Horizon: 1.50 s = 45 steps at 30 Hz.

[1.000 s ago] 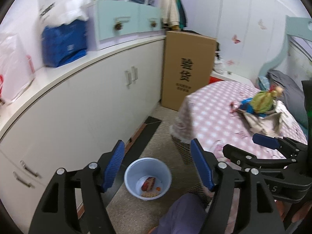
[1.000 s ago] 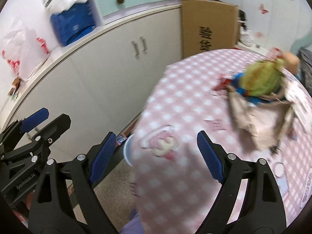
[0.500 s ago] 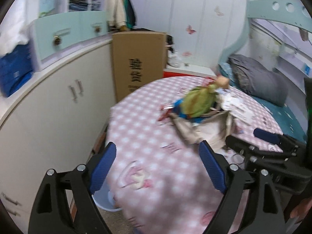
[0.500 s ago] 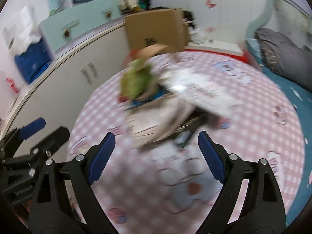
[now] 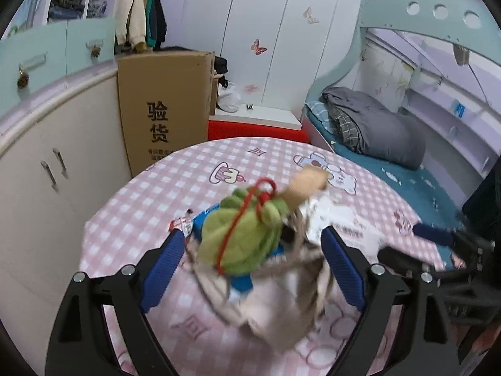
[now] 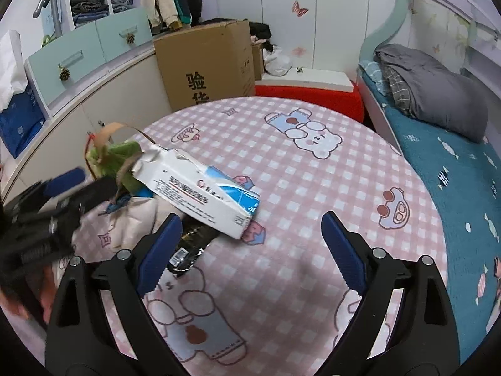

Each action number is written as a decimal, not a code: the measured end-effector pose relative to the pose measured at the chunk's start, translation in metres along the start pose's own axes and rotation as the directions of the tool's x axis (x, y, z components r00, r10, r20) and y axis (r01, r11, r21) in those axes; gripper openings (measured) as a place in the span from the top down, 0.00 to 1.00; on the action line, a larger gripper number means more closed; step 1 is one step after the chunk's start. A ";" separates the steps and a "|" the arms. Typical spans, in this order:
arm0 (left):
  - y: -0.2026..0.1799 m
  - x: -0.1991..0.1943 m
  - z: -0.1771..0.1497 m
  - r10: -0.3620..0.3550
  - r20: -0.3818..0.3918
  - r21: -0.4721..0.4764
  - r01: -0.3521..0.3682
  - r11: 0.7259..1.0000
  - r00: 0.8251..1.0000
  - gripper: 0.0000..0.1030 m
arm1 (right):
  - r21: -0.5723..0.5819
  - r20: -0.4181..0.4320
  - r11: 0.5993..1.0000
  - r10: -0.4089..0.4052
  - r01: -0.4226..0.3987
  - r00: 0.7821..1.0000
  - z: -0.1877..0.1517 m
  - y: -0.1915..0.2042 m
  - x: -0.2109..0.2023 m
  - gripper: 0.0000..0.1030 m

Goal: Collect trash
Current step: 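Grasp the green plush toy with the left tool while the right tool grasps the white-blue carton, then carry the plush toy and the carton over the bucket with both tools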

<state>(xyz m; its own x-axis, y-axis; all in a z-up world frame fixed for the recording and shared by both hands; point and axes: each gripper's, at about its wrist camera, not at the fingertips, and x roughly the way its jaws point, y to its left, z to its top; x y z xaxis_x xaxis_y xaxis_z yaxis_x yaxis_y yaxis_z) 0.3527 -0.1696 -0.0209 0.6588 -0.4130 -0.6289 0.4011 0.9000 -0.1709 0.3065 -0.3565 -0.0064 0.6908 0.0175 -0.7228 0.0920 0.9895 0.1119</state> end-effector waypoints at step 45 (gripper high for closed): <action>0.088 -0.114 -0.058 0.271 0.121 -0.149 -0.252 0.956 0.955 0.77 | 0.052 0.127 0.995 0.077 -0.084 0.989 0.016 0.047 -0.019 0.94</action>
<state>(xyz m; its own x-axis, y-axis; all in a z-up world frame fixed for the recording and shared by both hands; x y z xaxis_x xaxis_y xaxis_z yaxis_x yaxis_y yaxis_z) 0.2760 -0.0351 -0.0088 0.8148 -0.1676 -0.5550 0.1226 0.9855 -0.1176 0.3089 -0.3121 0.0236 0.7811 0.0756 -0.6198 0.0706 0.9756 0.2080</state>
